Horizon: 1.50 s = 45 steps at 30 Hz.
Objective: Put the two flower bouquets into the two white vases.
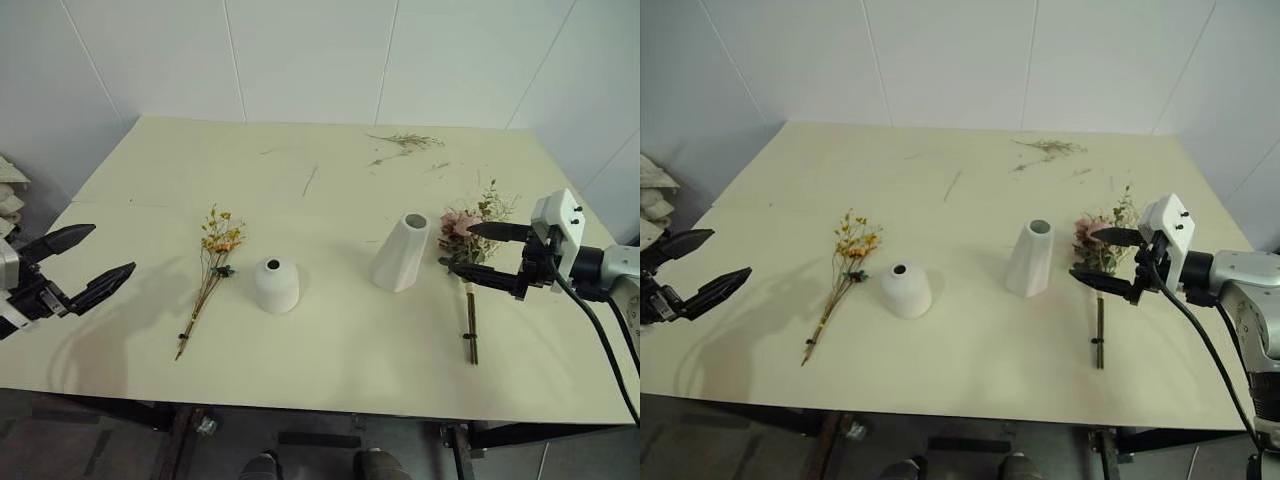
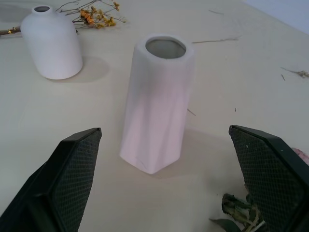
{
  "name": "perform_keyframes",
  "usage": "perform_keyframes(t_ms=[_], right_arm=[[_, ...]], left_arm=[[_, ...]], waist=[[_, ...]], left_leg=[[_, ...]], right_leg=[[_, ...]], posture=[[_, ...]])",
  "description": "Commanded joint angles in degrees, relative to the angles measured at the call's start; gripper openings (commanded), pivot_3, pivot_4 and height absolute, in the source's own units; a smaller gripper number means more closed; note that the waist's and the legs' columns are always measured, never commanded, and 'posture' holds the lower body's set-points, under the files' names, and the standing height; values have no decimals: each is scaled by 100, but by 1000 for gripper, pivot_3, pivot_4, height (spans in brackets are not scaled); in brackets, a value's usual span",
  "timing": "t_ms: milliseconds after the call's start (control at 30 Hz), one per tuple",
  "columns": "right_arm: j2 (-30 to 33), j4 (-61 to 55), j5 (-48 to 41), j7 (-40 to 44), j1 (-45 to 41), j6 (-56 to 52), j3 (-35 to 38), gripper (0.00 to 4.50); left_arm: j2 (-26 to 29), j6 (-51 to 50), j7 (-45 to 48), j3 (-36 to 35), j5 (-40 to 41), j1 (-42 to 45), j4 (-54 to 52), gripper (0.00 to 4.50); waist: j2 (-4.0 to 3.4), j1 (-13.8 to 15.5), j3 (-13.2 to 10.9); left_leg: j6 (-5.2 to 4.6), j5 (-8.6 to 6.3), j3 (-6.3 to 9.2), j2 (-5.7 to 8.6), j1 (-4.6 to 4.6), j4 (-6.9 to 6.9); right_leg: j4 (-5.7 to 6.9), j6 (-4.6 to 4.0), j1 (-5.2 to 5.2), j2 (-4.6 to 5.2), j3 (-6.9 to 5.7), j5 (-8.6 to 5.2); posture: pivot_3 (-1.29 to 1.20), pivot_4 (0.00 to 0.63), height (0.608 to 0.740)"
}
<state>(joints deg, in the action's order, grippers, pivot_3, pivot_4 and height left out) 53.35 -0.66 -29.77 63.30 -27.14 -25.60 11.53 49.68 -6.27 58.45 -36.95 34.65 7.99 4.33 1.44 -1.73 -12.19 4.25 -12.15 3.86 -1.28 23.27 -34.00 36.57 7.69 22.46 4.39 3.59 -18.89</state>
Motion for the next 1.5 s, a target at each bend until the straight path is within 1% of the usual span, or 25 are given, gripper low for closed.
perform_keyframes(t_ms=[33,233,433,567,733,833,967,1033,1100,1167,1233,1367,1500], right_arm=[[-89,-181,-100,-119,-74,70,205,4473],[-263,-349,-184,-257,-99,18,231,4473],[-319,-515,-295,-386,-39,-8,270,4473],[-447,-889,-462,-598,197,-128,398,4473],[-303,-1068,-453,-746,531,-309,603,4473],[-130,-1240,-597,-879,545,-727,749,4473],[98,-1149,-479,-873,712,-871,845,4473],[226,-1280,-568,-994,812,-1247,929,4473],[222,-1368,-662,-1132,854,-1477,997,4473],[323,-1365,-548,-1248,953,-1673,981,4473],[407,-1380,-490,-1448,996,-1980,950,4473],[434,-1462,-437,-1899,924,-2570,809,4473],[368,-1509,-355,-2523,700,-3434,587,4473]], left_arm=[[2,103,63,62,55,230,113,4500],[3,108,179,314,43,566,300,4500],[78,7,369,476,61,719,393,4500],[115,7,508,638,26,991,583,4500],[28,4,746,641,175,1116,598,4500],[27,-171,1005,573,383,1005,560,4500],[-66,-164,1177,609,486,1023,547,4500],[-70,-333,1226,620,632,1083,452,4500],[-45,-351,1369,684,646,1183,539,4500],[-26,-499,1564,708,771,1172,470,4500],[-28,-679,1732,768,926,1245,399,4500],[-34,-837,1889,913,977,1464,436,4500],[-28,-978,2146,1002,1035,1630,538,4500]], waist=[[0,1,0],[-1,-6,-1],[0,-1,0],[0,2,0],[0,4,0],[-1,-13,-1],[0,3,0],[1,7,0],[1,7,0],[1,8,0],[1,9,0],[1,6,0],[0,-14,0]], left_leg=[[0,0,0,0,0,0],[0,0,-1,0,0,-2],[0,0,0,-4,0,-3],[0,0,0,-5,-1,-10],[1,0,0,-4,0,-13],[1,0,0,-4,-1,-13],[1,0,0,-12,-4,-14],[1,0,0,-12,-4,-15],[1,0,0,-13,-3,-16],[1,0,0,-13,-3,-18],[1,0,0,-13,-3,-18],[1,1,0,-13,-3,-19],[1,1,0,-16,-4,-19]], right_leg=[[1,0,0,0,0,0],[4,2,1,-1,1,1],[8,2,1,-6,1,1],[20,2,2,-8,1,1],[20,2,1,-8,1,1],[24,2,2,-8,2,1],[27,-2,2,-15,2,0],[27,-3,1,-15,2,0],[27,-4,1,-16,2,1],[28,-5,1,-16,2,1],[28,-5,1,-17,2,1],[28,-6,1,-17,2,2],[29,-9,3,-21,4,3]], posture=[[0,150,740],[0,150,740],[0,150,740],[0,150,740],[0,150,740],[0,150,740],[0,150,740],[0,150,740],[0,150,740],[0,150,740],[0,150,740],[0,150,740],[0,150,740]])
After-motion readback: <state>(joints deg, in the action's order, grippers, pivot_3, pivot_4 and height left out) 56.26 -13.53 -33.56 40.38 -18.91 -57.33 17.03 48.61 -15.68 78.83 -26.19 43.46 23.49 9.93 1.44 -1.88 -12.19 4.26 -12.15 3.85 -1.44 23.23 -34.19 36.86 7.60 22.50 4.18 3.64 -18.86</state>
